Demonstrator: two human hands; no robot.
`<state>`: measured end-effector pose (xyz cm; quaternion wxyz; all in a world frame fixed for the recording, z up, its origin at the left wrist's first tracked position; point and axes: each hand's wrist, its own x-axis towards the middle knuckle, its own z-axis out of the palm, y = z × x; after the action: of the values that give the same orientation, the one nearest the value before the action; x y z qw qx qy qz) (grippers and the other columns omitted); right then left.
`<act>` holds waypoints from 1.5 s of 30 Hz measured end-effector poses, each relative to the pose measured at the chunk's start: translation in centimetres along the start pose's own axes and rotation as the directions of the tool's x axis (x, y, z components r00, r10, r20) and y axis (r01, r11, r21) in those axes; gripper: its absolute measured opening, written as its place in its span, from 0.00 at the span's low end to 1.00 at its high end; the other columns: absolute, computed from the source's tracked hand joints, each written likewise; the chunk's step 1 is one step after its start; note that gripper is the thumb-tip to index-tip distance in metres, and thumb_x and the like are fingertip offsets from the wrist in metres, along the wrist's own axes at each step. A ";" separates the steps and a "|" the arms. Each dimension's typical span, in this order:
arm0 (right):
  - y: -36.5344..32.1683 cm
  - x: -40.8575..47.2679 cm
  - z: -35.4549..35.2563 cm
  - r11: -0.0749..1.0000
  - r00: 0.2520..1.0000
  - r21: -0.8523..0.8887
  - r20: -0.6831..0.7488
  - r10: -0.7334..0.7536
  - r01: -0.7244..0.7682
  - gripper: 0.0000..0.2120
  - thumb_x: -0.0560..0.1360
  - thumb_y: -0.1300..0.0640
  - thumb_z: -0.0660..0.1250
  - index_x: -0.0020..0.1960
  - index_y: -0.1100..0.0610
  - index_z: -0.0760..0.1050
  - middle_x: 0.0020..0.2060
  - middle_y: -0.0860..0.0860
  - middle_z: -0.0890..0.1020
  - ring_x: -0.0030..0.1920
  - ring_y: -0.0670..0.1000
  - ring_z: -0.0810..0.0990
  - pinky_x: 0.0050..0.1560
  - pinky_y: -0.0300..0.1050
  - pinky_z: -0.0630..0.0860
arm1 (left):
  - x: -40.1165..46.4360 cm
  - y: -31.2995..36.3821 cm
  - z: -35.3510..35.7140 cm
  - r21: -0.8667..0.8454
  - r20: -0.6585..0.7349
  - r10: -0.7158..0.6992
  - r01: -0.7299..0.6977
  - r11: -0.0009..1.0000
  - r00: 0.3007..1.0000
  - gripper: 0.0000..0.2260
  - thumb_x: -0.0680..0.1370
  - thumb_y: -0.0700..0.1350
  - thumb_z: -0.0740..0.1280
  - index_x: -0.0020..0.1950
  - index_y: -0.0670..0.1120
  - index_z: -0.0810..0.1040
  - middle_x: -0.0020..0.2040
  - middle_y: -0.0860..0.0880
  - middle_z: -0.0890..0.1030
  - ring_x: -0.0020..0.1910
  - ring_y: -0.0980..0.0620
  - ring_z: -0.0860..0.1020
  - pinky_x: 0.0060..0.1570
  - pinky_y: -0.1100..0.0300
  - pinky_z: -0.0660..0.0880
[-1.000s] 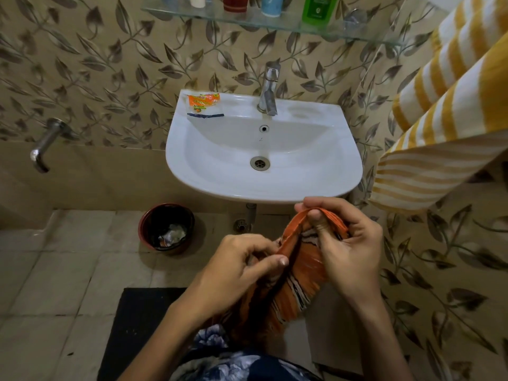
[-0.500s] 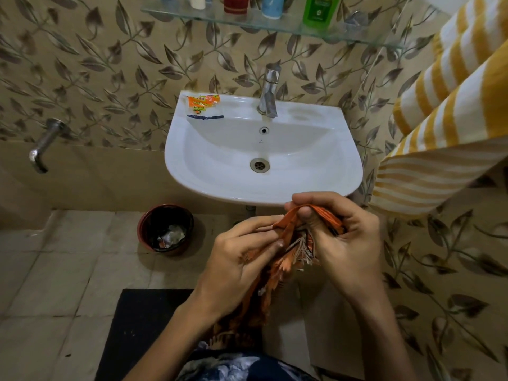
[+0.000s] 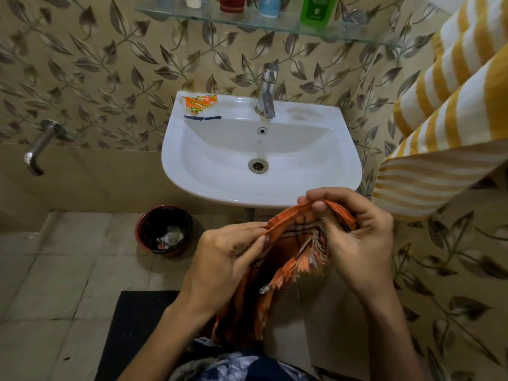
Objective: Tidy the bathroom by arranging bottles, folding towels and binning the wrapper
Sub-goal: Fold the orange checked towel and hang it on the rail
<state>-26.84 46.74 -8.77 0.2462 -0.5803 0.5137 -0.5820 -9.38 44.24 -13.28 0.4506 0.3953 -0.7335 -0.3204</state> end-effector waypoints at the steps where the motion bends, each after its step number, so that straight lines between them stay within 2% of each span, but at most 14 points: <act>1: 0.1 0.0 0.0 1.000 1.000 -0.004 0.004 0.003 -0.003 0.14 0.74 0.66 0.68 0.47 0.45 0.80 0.43 0.41 0.86 0.46 0.43 0.85 0.46 0.32 0.79 | 0.0 0.0 0.0 -0.013 0.016 -0.013 0.013 1.000 1.000 0.09 0.72 0.42 0.69 0.51 0.43 0.83 0.48 0.54 0.83 0.48 0.63 0.82 0.50 0.62 0.79; 4: 0.1 0.0 0.1 1.000 1.000 -0.002 -0.001 0.005 -0.005 0.16 0.74 0.68 0.67 0.47 0.47 0.80 0.44 0.41 0.86 0.47 0.43 0.85 0.47 0.32 0.79 | 0.1 -0.3 0.2 -0.065 0.043 -0.042 0.044 0.997 0.998 0.07 0.70 0.43 0.72 0.45 0.43 0.85 0.44 0.51 0.85 0.44 0.61 0.82 0.49 0.61 0.79; 9: 0.1 0.5 0.0 0.998 0.997 0.057 -0.073 0.038 -0.034 0.12 0.74 0.64 0.67 0.45 0.46 0.80 0.42 0.42 0.86 0.45 0.43 0.85 0.45 0.32 0.78 | 0.4 0.0 -0.4 -0.372 0.105 -0.199 0.225 0.901 0.974 0.07 0.74 0.48 0.68 0.44 0.46 0.82 0.42 0.50 0.83 0.43 0.54 0.81 0.44 0.61 0.78; 13: 0.1 0.8 -0.2 0.998 0.996 0.023 -0.072 0.054 -0.053 0.08 0.75 0.60 0.66 0.46 0.47 0.79 0.40 0.39 0.85 0.44 0.40 0.84 0.42 0.29 0.77 | 0.9 0.5 -0.4 -0.298 0.089 -0.162 0.181 0.937 0.983 0.04 0.77 0.46 0.65 0.44 0.49 0.78 0.41 0.54 0.81 0.41 0.59 0.79 0.41 0.65 0.77; 17: -0.1 0.3 0.1 0.985 0.980 -0.098 0.131 0.151 -0.139 0.08 0.80 0.50 0.59 0.48 0.43 0.76 0.34 0.50 0.77 0.32 0.43 0.74 0.32 0.35 0.71 | 0.8 1.0 0.0 -0.178 0.059 -0.080 0.089 0.980 0.995 0.04 0.75 0.45 0.67 0.42 0.47 0.79 0.41 0.54 0.82 0.43 0.59 0.80 0.43 0.61 0.77; 20: -0.7 -0.1 0.5 0.966 0.891 -0.200 0.389 0.233 -0.166 0.13 0.73 0.37 0.62 0.50 0.43 0.76 0.42 0.45 0.81 0.39 0.41 0.80 0.38 0.36 0.76 | 0.8 1.2 0.1 -0.154 0.062 -0.025 0.034 0.988 0.998 0.03 0.73 0.39 0.67 0.43 0.44 0.81 0.41 0.54 0.83 0.44 0.59 0.80 0.45 0.64 0.76; 23: -0.9 0.1 0.0 0.919 0.804 -0.369 0.502 0.320 -0.136 0.20 0.65 0.32 0.69 0.49 0.43 0.79 0.40 0.42 0.83 0.39 0.40 0.82 0.37 0.35 0.77 | 0.8 1.1 -0.2 -0.180 0.065 -0.052 0.063 0.982 0.997 0.05 0.73 0.37 0.67 0.42 0.45 0.80 0.42 0.53 0.83 0.44 0.57 0.81 0.45 0.63 0.77; 26: -0.8 0.3 -0.4 0.888 0.808 -0.443 0.473 0.351 -0.126 0.20 0.64 0.32 0.66 0.39 0.48 0.81 0.32 0.46 0.82 0.31 0.44 0.78 0.30 0.39 0.71 | 0.7 0.9 -0.3 -0.173 0.157 -0.042 0.069 0.982 0.987 0.04 0.75 0.44 0.65 0.44 0.49 0.80 0.42 0.54 0.83 0.44 0.56 0.80 0.44 0.60 0.77; 30: -0.9 0.2 -0.6 0.933 0.825 -0.315 0.470 0.314 -0.176 0.13 0.67 0.40 0.72 0.37 0.50 0.81 0.31 0.49 0.82 0.30 0.44 0.77 0.31 0.40 0.71 | 1.0 0.6 -0.8 -0.283 0.346 -0.059 0.164 0.945 0.936 0.09 0.76 0.54 0.62 0.45 0.50 0.77 0.43 0.52 0.81 0.43 0.53 0.79 0.42 0.53 0.75; 32: -1.1 0.1 -0.6 0.945 0.838 -0.258 0.454 0.301 -0.200 0.10 0.70 0.45 0.71 0.38 0.52 0.82 0.32 0.51 0.83 0.33 0.50 0.81 0.34 0.46 0.74 | 0.9 0.4 -0.9 -0.295 0.405 -0.056 0.188 0.937 0.913 0.10 0.75 0.55 0.64 0.45 0.48 0.77 0.40 0.51 0.80 0.40 0.51 0.79 0.38 0.53 0.74; 36: -1.4 -0.1 -0.6 0.963 0.889 -0.207 0.390 0.241 -0.170 0.10 0.72 0.48 0.69 0.36 0.53 0.82 0.30 0.55 0.81 0.32 0.55 0.79 0.31 0.48 0.72 | 0.8 -0.2 -0.8 -0.256 0.448 -0.053 0.185 0.949 0.892 0.07 0.73 0.53 0.68 0.40 0.50 0.79 0.35 0.53 0.79 0.35 0.53 0.78 0.34 0.55 0.73; 38: -1.6 -0.2 -0.6 0.969 0.906 -0.181 0.360 0.223 -0.166 0.11 0.72 0.48 0.69 0.35 0.54 0.81 0.28 0.56 0.80 0.29 0.55 0.78 0.29 0.46 0.71 | 0.9 -0.6 -0.9 -0.230 0.469 -0.049 0.176 0.957 0.882 0.07 0.74 0.52 0.67 0.40 0.50 0.80 0.36 0.53 0.81 0.37 0.54 0.79 0.36 0.55 0.75; 41: -2.0 0.0 -0.9 0.983 0.933 -0.089 0.309 0.183 -0.163 0.10 0.72 0.51 0.69 0.35 0.54 0.82 0.29 0.49 0.83 0.29 0.44 0.80 0.30 0.34 0.74 | 0.9 -1.2 -0.8 -0.161 0.508 -0.064 0.167 0.973 0.859 0.08 0.75 0.53 0.66 0.41 0.51 0.81 0.38 0.51 0.82 0.38 0.55 0.79 0.38 0.54 0.75; 45: -2.1 0.3 -1.2 0.986 0.974 0.035 0.167 0.153 -0.161 0.09 0.71 0.50 0.68 0.33 0.50 0.82 0.29 0.44 0.83 0.30 0.41 0.81 0.32 0.30 0.75 | 0.7 -1.7 -0.4 -0.081 0.560 -0.093 0.166 0.983 0.824 0.09 0.75 0.51 0.68 0.41 0.46 0.81 0.39 0.52 0.80 0.39 0.59 0.77 0.40 0.62 0.73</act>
<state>-27.36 47.61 -6.57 0.3466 -0.5778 0.5217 -0.5233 -8.75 42.74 -14.24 0.2205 0.3053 -0.7820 -0.4967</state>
